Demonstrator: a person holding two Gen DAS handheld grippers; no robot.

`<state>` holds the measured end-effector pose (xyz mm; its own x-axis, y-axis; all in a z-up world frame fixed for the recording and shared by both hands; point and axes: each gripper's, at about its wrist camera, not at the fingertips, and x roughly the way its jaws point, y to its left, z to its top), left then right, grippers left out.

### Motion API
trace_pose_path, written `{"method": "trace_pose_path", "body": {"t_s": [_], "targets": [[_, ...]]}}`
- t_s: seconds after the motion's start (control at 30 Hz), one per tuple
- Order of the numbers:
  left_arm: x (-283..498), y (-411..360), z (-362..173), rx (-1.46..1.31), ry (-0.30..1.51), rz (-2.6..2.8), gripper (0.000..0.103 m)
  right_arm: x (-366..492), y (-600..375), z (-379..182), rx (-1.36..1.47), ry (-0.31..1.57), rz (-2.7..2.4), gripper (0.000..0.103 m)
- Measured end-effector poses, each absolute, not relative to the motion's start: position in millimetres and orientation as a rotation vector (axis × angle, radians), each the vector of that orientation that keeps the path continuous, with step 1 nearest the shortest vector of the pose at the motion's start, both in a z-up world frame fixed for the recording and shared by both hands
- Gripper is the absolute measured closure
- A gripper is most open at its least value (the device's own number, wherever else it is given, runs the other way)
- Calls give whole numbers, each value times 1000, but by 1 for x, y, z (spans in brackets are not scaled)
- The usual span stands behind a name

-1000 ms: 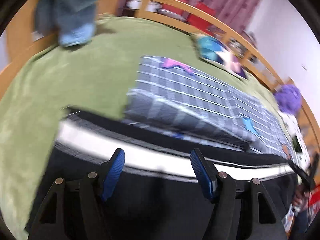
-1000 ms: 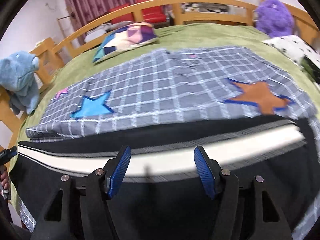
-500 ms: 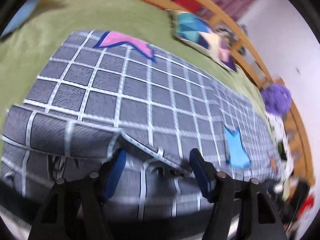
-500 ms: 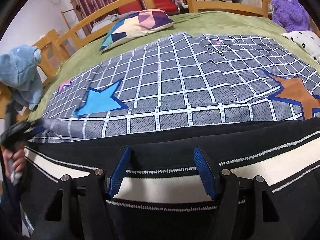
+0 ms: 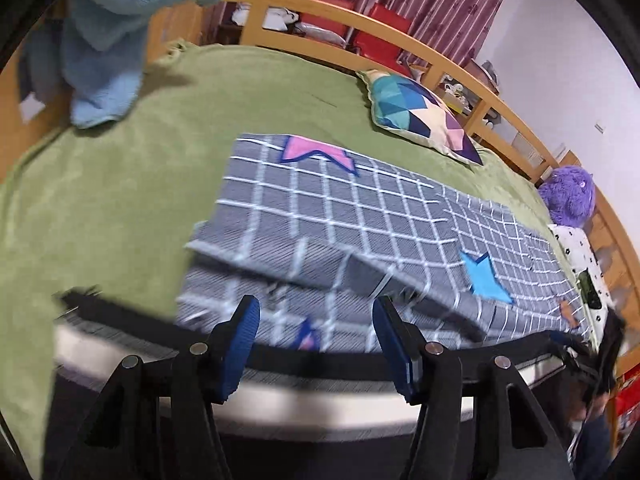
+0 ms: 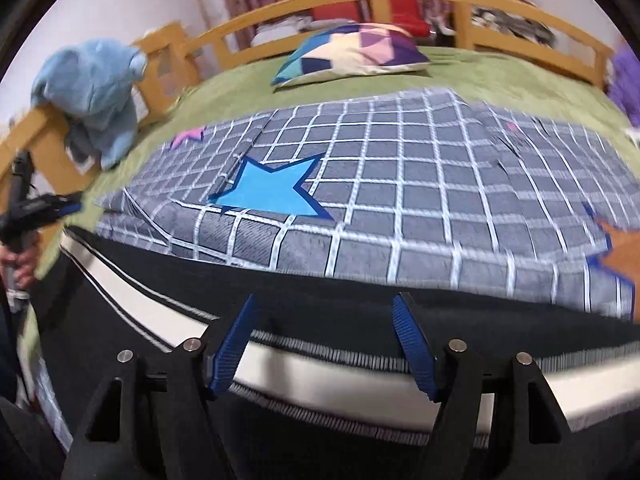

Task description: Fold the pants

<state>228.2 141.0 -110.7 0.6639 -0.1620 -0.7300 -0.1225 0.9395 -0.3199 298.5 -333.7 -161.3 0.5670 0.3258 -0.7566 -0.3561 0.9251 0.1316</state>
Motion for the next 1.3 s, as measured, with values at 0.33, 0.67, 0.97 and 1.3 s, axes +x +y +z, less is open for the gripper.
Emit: {"method": "trace_pose_path", "body": {"t_s": [0.33,0.67,0.97,1.3], "targets": [[169,219,-145,-287,934,206,46,303,-293,-180,-425,1012,533,94],[207,261,-169,-376,947,304,65,307,-306,-153,-237,877,504,99],[191,246,-145,-307,904,296,57,321,-312,-171,-162,981,420,83],[221,203,-177,-166,936,229,42,304,-404,-190,-107,929,120,57]]}}
